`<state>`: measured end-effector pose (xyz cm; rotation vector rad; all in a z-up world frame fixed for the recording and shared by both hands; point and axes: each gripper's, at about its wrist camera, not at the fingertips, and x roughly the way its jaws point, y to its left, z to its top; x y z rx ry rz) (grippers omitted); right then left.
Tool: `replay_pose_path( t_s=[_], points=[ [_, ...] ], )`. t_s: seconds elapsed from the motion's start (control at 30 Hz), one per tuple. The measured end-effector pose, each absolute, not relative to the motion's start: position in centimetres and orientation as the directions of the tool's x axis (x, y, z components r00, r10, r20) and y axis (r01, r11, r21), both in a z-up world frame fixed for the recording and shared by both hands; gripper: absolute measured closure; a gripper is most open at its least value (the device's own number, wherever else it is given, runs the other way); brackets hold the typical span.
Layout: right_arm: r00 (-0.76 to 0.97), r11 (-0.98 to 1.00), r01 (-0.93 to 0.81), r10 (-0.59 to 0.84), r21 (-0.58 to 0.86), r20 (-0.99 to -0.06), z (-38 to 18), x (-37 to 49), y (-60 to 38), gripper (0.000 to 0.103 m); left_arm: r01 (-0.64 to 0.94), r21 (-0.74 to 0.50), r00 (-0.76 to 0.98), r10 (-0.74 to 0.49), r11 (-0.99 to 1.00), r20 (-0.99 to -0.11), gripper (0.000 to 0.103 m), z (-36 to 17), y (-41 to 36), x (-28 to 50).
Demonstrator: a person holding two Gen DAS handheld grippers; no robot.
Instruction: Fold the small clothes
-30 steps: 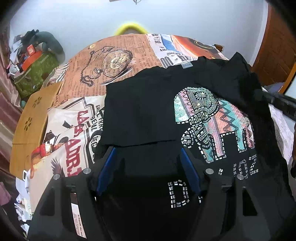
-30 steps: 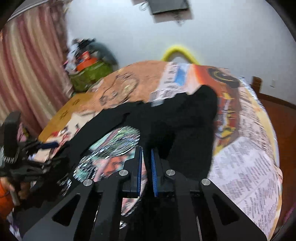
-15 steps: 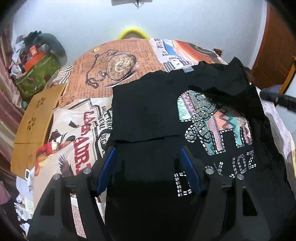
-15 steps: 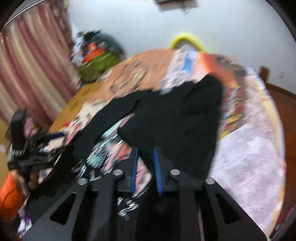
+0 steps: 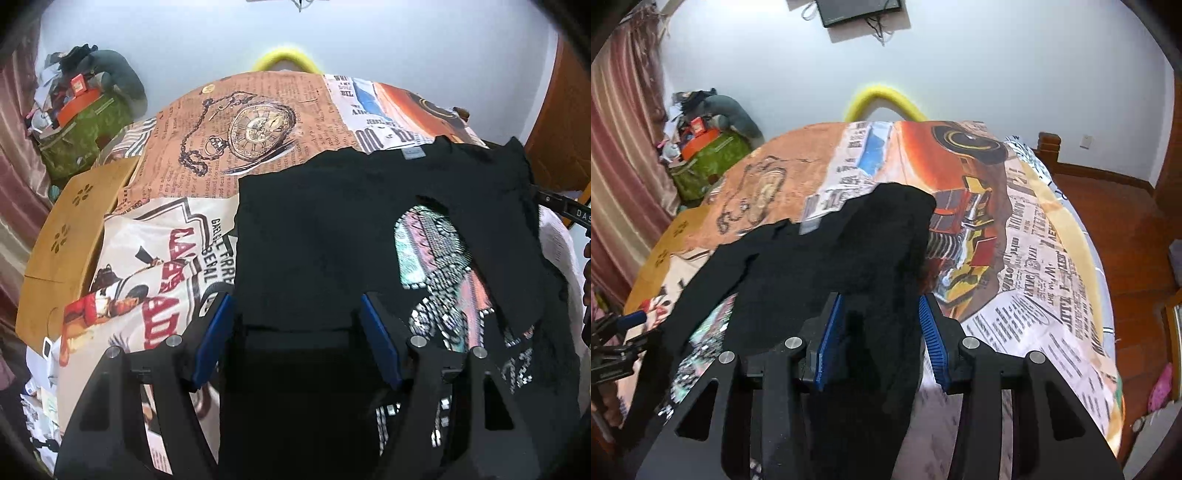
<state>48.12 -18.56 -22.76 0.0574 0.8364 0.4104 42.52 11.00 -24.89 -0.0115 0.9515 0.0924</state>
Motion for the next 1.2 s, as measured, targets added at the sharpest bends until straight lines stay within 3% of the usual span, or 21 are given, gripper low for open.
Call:
replay_pose_path(
  t_s=[0.03,0.13,0.3,0.6,0.83,1.1,1.2],
  points=[
    [0.597,0.923,-0.32,0.37,0.213,-0.712,-23.1,48.5,-18.7,0.065,-0.085,0.036,0.575,0.079,0.996,-0.814,0.033,-25.1,11.0,42.8],
    [0.584,0.919,-0.316,0.383,0.234,-0.715,-23.5,49.5,-19.0,0.091,-0.091,0.041,0.571,0.086,0.995,-0.817,0.033,-25.5,11.2,43.5],
    [0.59,0.92,-0.318,0.382,0.23,-0.711,-23.0,50.6,-19.8,0.097,-0.103,0.044,0.566,0.095,0.994,-0.819,0.033,-25.9,11.7,44.1],
    [0.553,0.949,-0.235,0.308,0.21,-0.774,-24.9,53.6,-22.3,0.097,-0.122,0.063,0.533,0.119,0.991,-0.838,0.032,-27.9,12.0,44.8],
    [0.59,0.953,-0.25,0.289,0.17,-0.754,-22.9,51.4,-22.8,0.096,-0.141,0.059,0.532,0.126,0.988,-0.837,0.03,-27.4,12.5,44.4],
    [0.584,0.906,-0.387,0.386,0.172,-0.714,-20.8,46.4,-22.5,0.07,-0.157,0.035,0.563,0.118,0.987,-0.818,0.03,-26.1,12.8,44.2],
    [0.535,0.881,-0.439,0.415,0.178,-0.736,-21.9,44.8,-21.5,0.069,-0.175,0.056,0.532,0.142,0.983,-0.835,0.03,-27.2,13.2,44.5]
  ],
)
